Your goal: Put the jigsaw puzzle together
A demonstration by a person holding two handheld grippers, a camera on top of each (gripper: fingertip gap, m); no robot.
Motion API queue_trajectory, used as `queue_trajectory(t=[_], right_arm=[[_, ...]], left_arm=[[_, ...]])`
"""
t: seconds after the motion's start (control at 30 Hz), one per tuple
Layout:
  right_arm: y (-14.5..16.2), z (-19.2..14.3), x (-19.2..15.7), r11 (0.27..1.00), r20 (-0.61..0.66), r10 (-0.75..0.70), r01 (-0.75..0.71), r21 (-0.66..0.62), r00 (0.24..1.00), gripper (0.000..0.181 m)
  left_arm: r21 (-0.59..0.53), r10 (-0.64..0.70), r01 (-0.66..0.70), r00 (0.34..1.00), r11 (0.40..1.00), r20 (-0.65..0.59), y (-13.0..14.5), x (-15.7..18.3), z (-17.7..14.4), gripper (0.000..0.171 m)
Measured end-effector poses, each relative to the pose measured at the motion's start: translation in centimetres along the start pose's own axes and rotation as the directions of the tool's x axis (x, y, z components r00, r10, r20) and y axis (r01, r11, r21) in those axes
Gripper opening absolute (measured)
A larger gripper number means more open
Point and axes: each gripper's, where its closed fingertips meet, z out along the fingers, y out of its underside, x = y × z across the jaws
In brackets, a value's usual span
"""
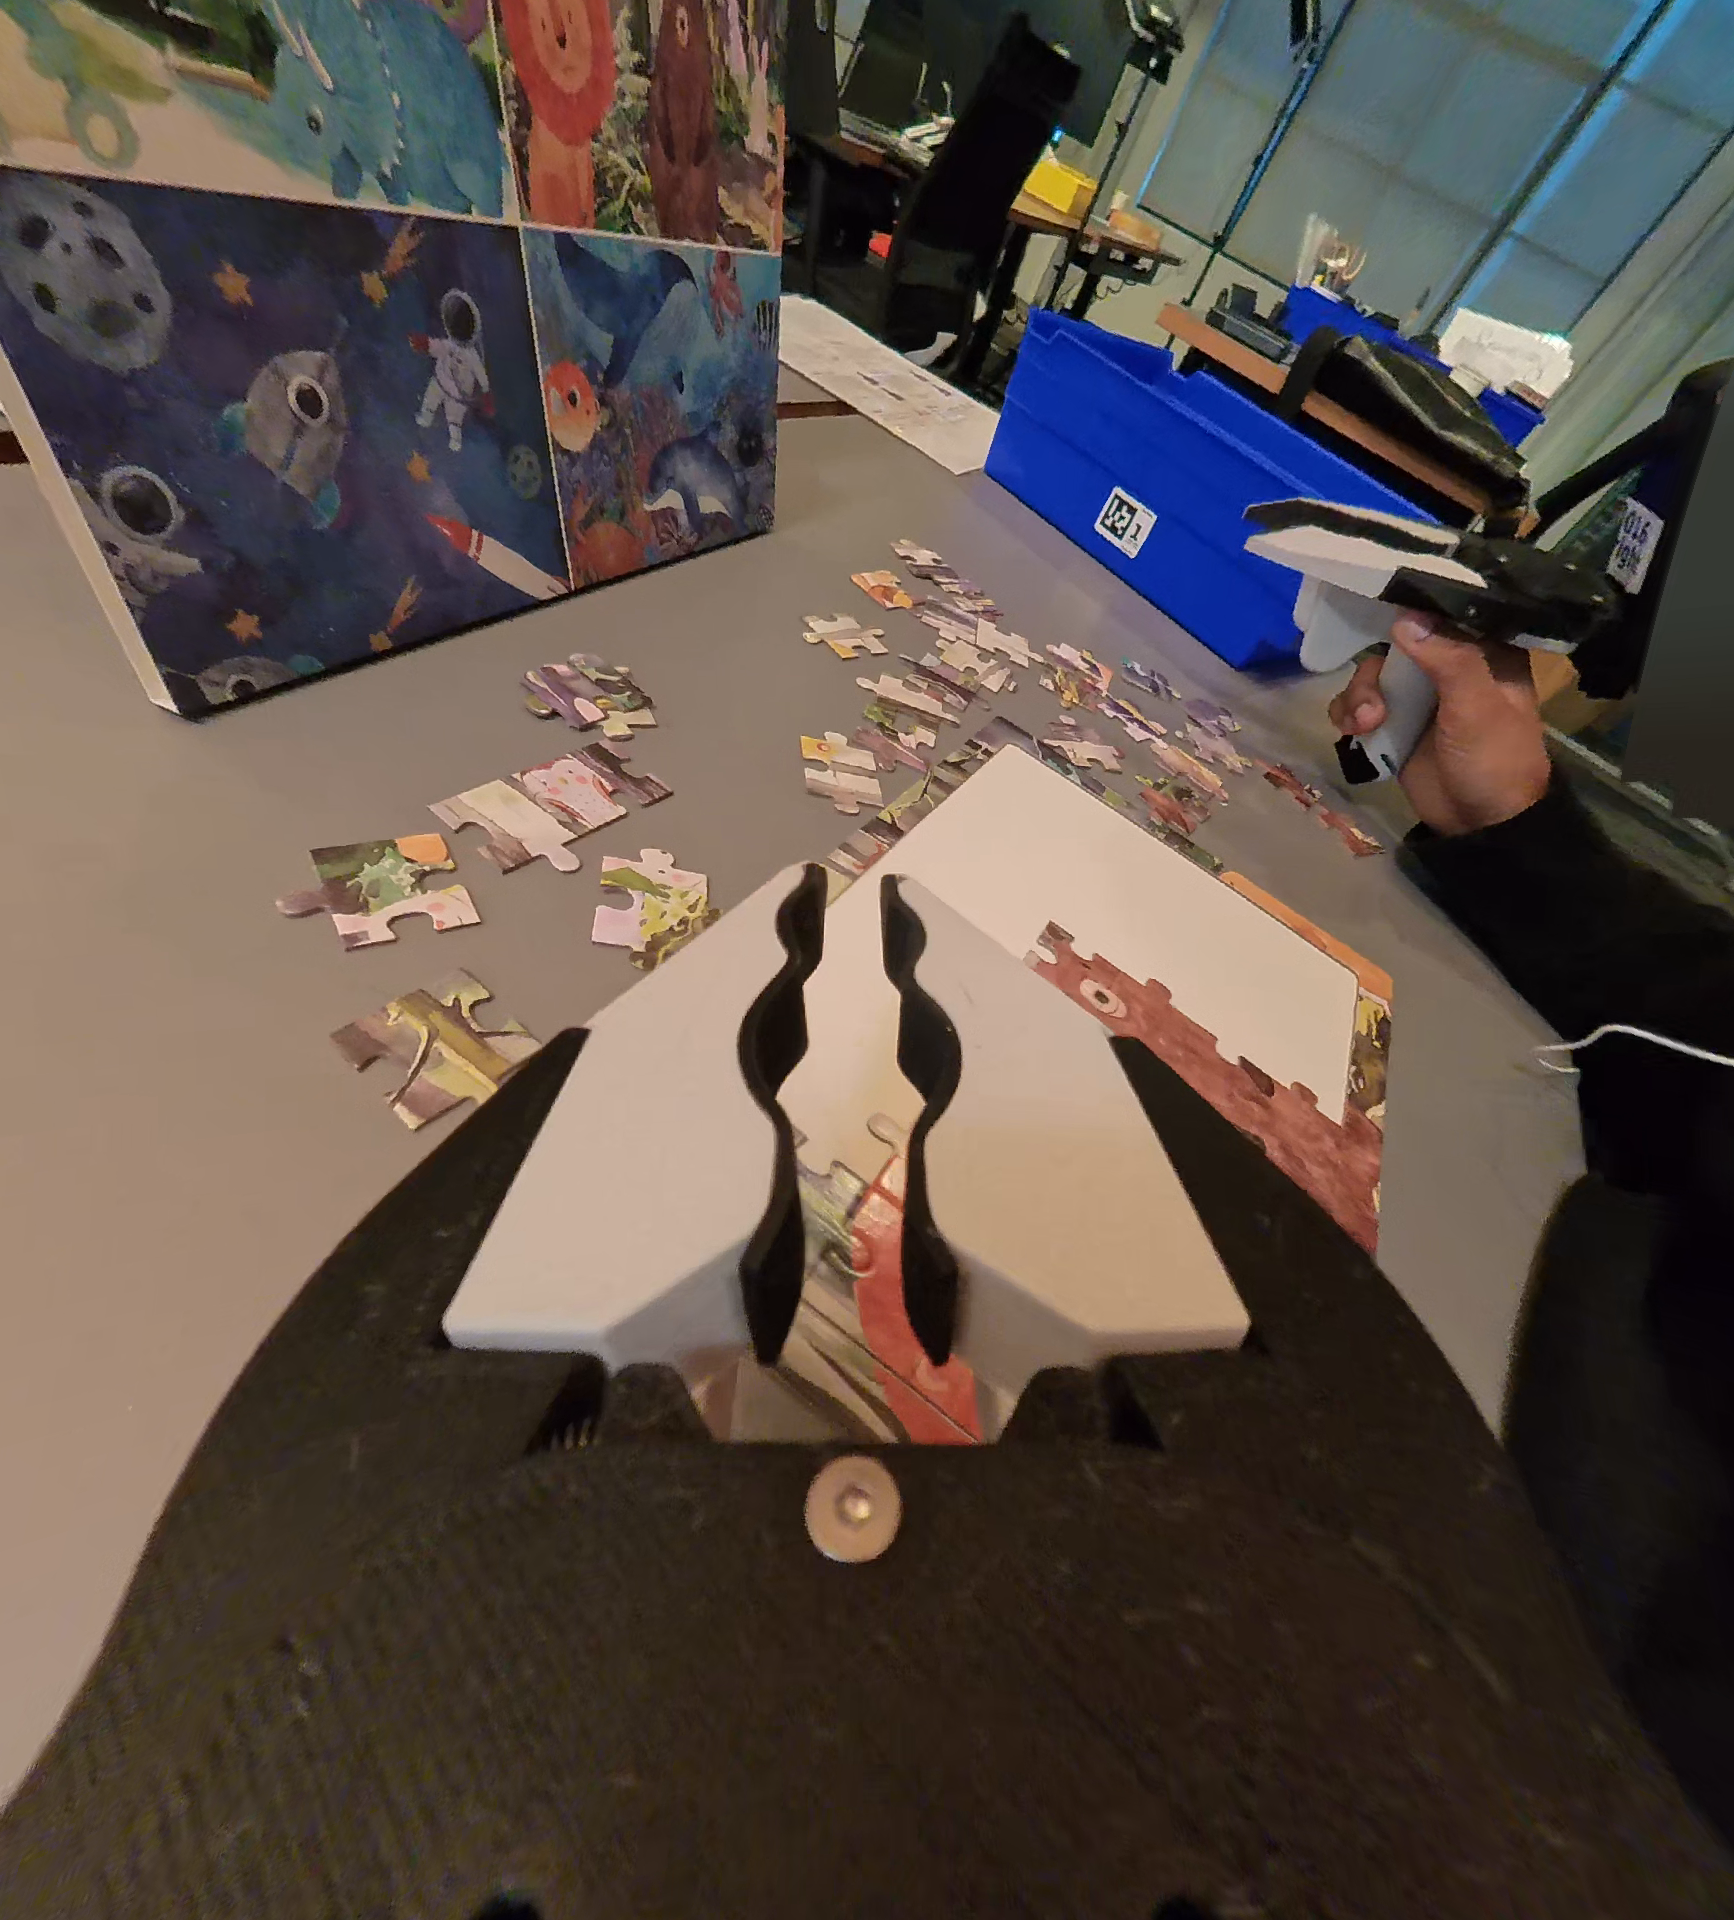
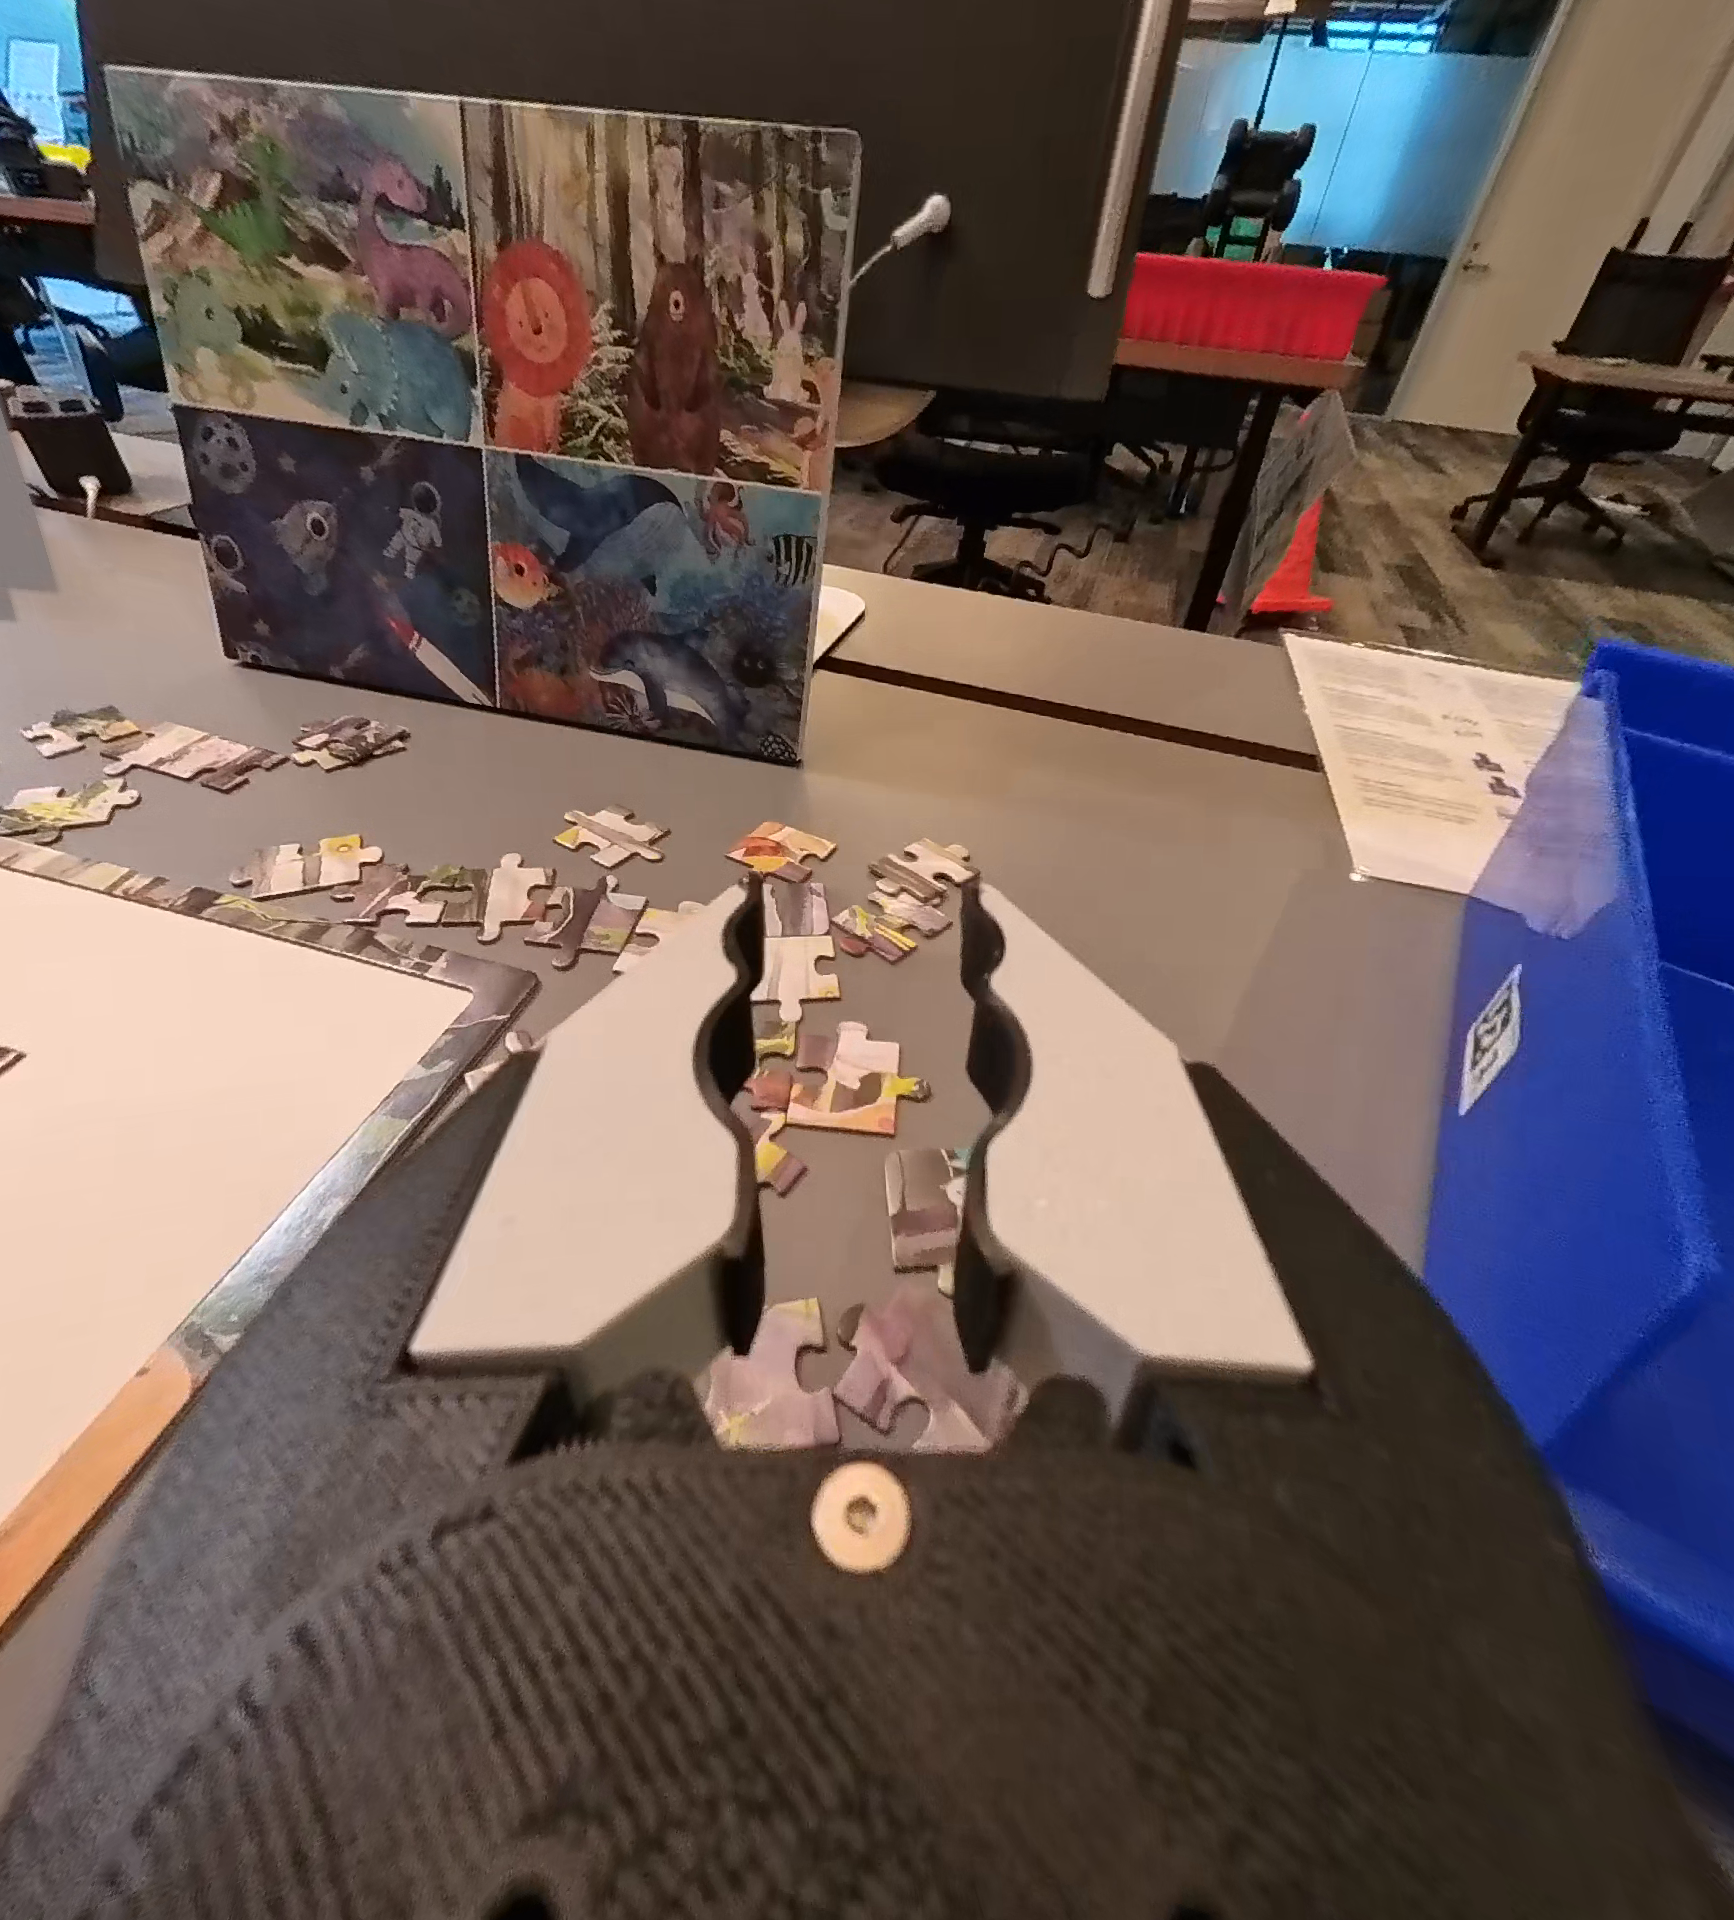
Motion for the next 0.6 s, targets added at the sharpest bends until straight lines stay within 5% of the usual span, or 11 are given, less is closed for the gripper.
queue_trajectory(t=[0.6], right_arm=[[1.7,0.8,1.0,0.996,-0.059,-0.031,0.026,-0.088,0.998,0.035]], left_arm=[[0.005,0.086,-0.088,0.986,0.996,0.142,-0.4,-2.1,-0.6,0.026]])
